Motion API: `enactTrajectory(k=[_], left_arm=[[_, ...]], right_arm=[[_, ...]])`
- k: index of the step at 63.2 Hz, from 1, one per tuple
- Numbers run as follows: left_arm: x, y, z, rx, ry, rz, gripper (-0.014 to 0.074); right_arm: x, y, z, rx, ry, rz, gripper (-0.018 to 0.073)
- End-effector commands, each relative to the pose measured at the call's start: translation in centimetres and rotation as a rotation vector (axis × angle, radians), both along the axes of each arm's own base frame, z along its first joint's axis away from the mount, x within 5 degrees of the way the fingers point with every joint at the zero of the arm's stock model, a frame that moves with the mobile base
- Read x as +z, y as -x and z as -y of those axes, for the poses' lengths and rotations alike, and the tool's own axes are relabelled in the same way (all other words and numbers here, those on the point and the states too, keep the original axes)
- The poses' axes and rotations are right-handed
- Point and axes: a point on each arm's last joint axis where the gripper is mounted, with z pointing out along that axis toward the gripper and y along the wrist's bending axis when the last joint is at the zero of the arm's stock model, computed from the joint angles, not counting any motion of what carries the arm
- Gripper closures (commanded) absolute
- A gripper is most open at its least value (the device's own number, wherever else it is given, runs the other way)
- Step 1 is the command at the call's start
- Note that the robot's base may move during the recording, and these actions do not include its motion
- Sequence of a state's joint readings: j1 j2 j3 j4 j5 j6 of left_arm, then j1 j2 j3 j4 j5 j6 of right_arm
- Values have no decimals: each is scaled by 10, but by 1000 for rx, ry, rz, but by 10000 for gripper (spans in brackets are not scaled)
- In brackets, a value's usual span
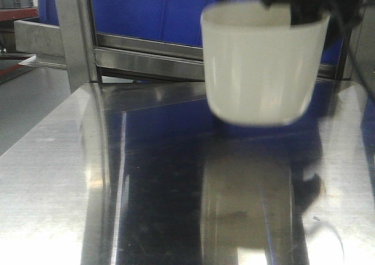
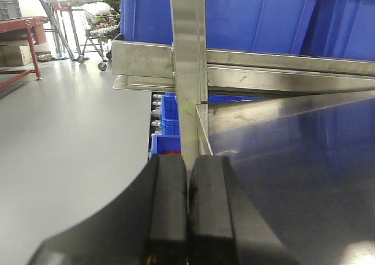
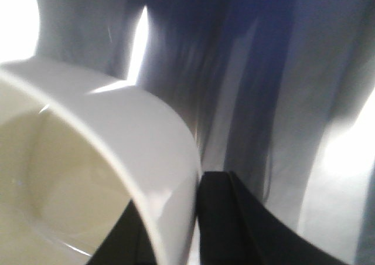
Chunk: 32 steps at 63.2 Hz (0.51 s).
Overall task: Move white bin to right shelf second layer
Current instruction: 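Lift the white bin off the table with the right gripper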
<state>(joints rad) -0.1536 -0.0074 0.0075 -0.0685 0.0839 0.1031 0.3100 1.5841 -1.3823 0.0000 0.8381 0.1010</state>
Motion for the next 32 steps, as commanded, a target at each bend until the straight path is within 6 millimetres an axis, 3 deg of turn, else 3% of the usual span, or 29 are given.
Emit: enactTrajectory(k=[1,10,15,21,32], left_arm=[[-4,0,0,0,19,59,512],[-4,0,0,0,19,59,512],[-4,0,0,0,19,59,512],[-4,0,0,0,19,59,512],[-4,0,0,0,19,59,512]], right_arm=[[60,21,11,-2,-44,258,503],[100,54,23,-3,-68,402,503],[112,78,30,-3,-92,479,503],[117,105,38,-2,-118,564,503],[95,146,56,-27,-134,635,503]])
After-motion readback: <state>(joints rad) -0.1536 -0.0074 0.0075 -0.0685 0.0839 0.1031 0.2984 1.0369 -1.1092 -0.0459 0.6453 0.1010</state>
